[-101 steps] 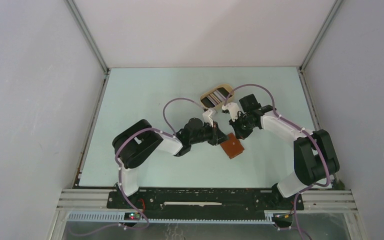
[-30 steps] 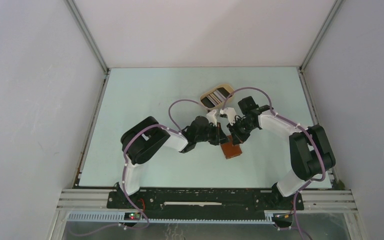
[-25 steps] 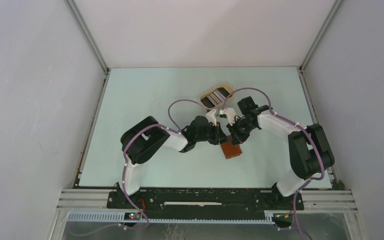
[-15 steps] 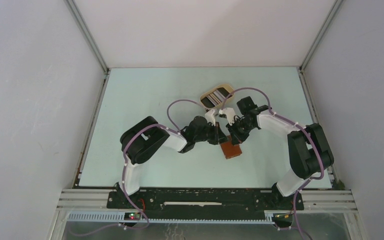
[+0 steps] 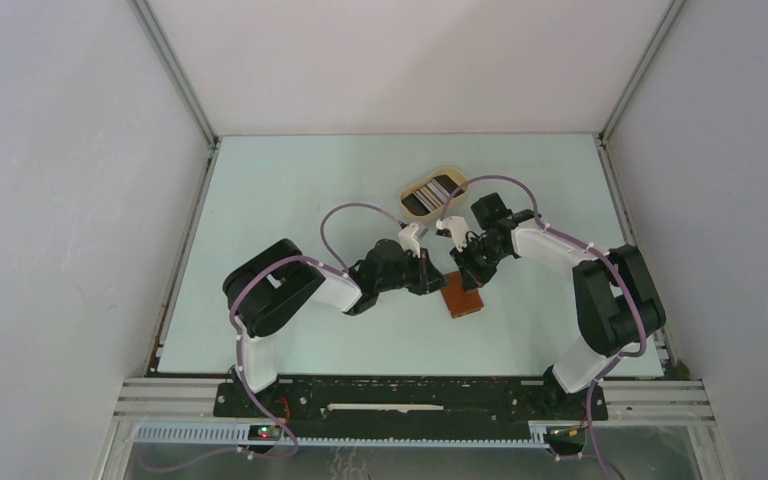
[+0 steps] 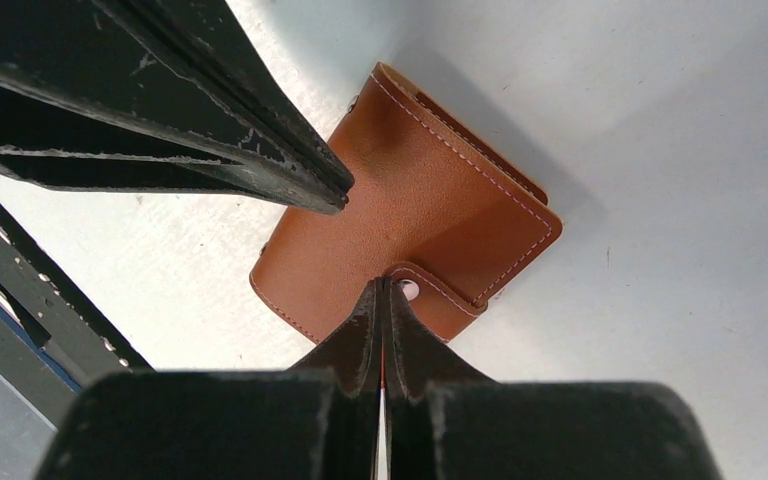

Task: Put the credit cards into the card holder
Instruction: Close the card holder at the center of the board.

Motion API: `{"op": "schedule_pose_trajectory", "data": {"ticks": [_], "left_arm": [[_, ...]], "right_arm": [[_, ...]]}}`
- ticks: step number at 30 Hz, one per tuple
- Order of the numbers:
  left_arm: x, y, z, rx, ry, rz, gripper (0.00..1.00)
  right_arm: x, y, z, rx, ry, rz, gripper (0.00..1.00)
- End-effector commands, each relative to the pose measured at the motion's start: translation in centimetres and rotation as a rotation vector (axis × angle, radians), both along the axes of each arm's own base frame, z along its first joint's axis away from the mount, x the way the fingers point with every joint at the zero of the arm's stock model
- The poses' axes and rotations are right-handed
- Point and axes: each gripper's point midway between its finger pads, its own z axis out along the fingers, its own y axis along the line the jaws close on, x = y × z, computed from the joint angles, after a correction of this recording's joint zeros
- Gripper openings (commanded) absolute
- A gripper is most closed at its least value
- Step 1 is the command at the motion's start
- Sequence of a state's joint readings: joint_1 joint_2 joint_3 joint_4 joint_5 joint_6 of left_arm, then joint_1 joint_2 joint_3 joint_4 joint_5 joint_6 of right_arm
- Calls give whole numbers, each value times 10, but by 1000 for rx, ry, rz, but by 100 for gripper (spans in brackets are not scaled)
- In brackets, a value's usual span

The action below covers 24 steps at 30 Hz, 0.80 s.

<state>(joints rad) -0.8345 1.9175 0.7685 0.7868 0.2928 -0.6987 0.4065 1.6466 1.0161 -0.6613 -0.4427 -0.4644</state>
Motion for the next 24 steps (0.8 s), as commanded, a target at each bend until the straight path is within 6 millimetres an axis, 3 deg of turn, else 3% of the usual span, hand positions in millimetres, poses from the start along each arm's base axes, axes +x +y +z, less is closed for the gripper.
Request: {"op": "schedule_pose_trajectory", "data": {"ticks": [1, 24], "left_arm": [[5, 2, 21, -39, -71, 14, 2], [9, 8, 22, -45, -83, 47, 2]], "right_arm": [[2, 6, -4, -7, 6, 12, 0], [3, -5, -21, -84, 53, -18, 0]]}}
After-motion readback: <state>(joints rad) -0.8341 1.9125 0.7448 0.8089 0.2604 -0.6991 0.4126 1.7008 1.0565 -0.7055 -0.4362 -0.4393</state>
